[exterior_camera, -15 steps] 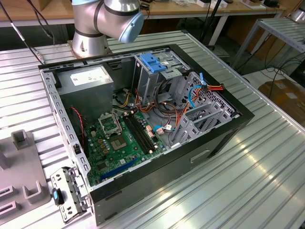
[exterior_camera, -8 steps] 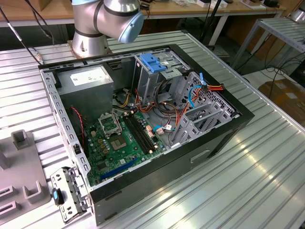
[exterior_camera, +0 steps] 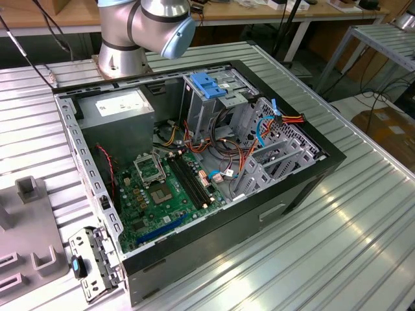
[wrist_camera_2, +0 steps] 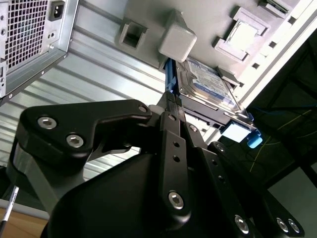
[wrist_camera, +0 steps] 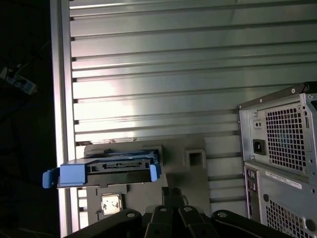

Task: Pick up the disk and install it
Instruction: 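Reach for the disk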

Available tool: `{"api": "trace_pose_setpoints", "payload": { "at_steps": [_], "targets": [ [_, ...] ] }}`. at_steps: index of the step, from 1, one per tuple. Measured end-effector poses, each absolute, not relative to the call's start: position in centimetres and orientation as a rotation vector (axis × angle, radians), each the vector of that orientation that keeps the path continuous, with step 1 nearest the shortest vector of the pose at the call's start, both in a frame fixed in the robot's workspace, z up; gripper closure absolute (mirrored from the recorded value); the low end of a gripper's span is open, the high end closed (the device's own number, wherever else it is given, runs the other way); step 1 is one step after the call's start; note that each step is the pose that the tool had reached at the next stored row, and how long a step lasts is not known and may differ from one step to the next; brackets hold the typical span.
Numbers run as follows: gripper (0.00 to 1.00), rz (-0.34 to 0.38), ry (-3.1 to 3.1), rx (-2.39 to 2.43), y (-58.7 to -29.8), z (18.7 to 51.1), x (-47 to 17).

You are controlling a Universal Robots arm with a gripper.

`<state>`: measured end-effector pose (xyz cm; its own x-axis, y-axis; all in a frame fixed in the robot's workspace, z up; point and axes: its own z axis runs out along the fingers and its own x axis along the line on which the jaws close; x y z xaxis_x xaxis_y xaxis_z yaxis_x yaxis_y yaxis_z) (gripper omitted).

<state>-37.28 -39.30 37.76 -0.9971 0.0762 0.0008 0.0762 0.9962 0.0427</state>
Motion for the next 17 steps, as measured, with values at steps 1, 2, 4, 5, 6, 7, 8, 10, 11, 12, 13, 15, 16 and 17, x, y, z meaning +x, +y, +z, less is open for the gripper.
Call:
{"api": "trace_pose_setpoints", "payload": {
  "at_steps": [1, 2, 4, 5, 6, 7, 8, 10, 11, 12, 13, 15, 16, 17],
  "targets": [
    [0.89, 0.067, 3.138, 0.12, -39.3, 37.8, -37.3],
    [0.89, 0.067, 3.138, 0.12, -39.3, 37.8, -37.4],
    [0.89, 0.067, 3.138, 0.12, -39.3, 37.8, -37.6],
    [0.89, 0.067, 3.138, 0.12, -39.3, 37.8, -37.7],
    [0.89, 0.067, 3.138, 0.12, -39.3, 37.8, -37.8],
    [0.89, 0.067, 3.138, 0.12, -39.3, 37.8, -37.9],
    [0.89, 0.067, 3.138, 0.12, -39.3, 37.8, -38.1],
    [0.89, 0.067, 3.138, 0.12, -39.3, 37.8, -38.3],
    [0.89, 0.067, 3.138, 0.12, -39.3, 37.8, -38.4],
    [0.89, 0.067, 3.138, 0.12, -39.3, 37.8, -38.5],
    [0.89, 0.067, 3.138, 0.12, -39.3, 37.8, -38.6],
    [0.89, 0.067, 3.138, 0.12, -39.3, 37.8, -39.1],
    [0.89, 0.067, 3.138, 0.12, -39.3, 37.8, -39.3],
    [0.89, 0.067, 3.138, 0.12, -39.3, 37.8, -39.4]
  ]
}}
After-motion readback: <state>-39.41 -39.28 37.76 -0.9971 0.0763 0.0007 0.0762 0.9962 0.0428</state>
